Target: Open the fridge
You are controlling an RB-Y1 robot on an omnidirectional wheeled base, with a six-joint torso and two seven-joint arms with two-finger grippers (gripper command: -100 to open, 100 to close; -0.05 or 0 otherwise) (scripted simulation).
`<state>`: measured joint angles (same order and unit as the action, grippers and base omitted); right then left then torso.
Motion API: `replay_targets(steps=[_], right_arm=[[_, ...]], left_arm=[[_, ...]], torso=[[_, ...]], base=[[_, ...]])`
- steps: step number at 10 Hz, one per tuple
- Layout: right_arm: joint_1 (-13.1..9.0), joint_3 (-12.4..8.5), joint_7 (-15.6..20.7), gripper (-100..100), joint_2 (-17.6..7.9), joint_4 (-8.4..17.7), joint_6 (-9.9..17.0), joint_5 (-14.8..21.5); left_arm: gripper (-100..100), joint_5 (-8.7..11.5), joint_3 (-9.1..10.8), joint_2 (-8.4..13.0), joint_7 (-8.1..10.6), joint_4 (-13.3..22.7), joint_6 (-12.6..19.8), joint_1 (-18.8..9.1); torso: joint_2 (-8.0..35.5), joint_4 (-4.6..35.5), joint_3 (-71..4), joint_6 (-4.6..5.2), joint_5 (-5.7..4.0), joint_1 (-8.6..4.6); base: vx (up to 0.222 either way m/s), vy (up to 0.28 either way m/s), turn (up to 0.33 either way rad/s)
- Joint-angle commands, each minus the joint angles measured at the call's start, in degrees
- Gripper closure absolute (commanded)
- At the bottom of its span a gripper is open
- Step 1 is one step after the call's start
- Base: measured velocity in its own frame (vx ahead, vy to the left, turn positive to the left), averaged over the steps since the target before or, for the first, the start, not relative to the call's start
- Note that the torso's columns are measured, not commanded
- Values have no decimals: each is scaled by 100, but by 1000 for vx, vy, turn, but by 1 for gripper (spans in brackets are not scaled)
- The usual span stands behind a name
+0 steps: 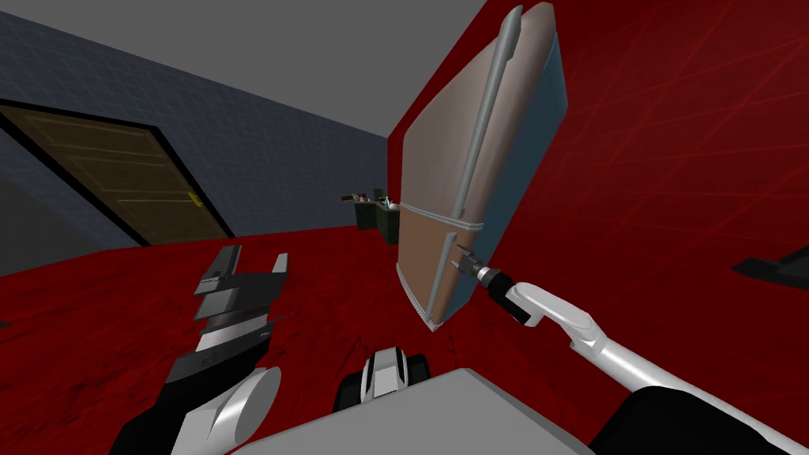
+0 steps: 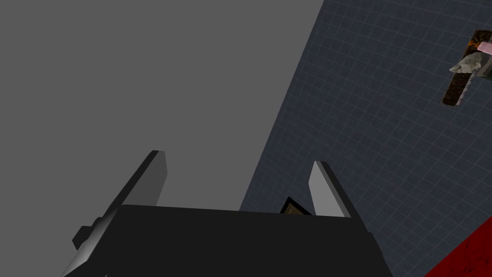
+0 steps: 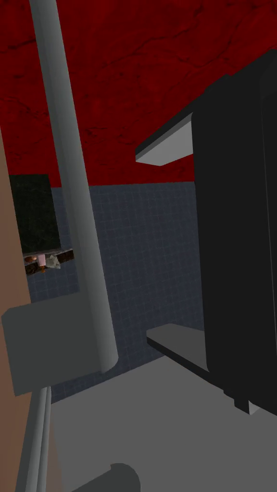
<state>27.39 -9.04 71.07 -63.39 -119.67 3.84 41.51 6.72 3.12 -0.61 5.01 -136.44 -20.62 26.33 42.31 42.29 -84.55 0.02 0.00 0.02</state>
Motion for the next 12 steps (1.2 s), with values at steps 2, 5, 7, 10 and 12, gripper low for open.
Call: replay_targets(steps=[2, 5, 7, 10, 12], right_arm=[[-30, -62, 558, -100, -532, 146, 285, 344], [-43, -112, 921, -100, -888, 231, 467, 574], [-47, -132, 1071, -100, -1036, 258, 539, 669], [-8, -17, 1089, -100, -1006, 446, 447, 696], [-48, -27, 1056, -100, -1012, 616, 463, 677]], left_arm=[[0, 0, 0, 0, 0, 0, 0, 0], [0, 0, 0, 0, 0, 0, 0, -1], [0, 0, 0, 0, 0, 0, 0, -1], [0, 0, 0, 0, 0, 0, 0, 0], [0, 0, -1, 0, 0, 0, 0, -2]], torso=[[-4, -1, -3, -3, 1, -1], [-29, 2, -23, -26, 11, 0], [-70, 13, -59, -46, 39, 16], [-76, -2, -61, -44, 30, 17], [-73, -21, -52, -50, 7, 5]], base=[[58, -15, 87], [42, -6, 56], [15, -2, 35], [-20, -4, 36], [-75, 3, 178]])
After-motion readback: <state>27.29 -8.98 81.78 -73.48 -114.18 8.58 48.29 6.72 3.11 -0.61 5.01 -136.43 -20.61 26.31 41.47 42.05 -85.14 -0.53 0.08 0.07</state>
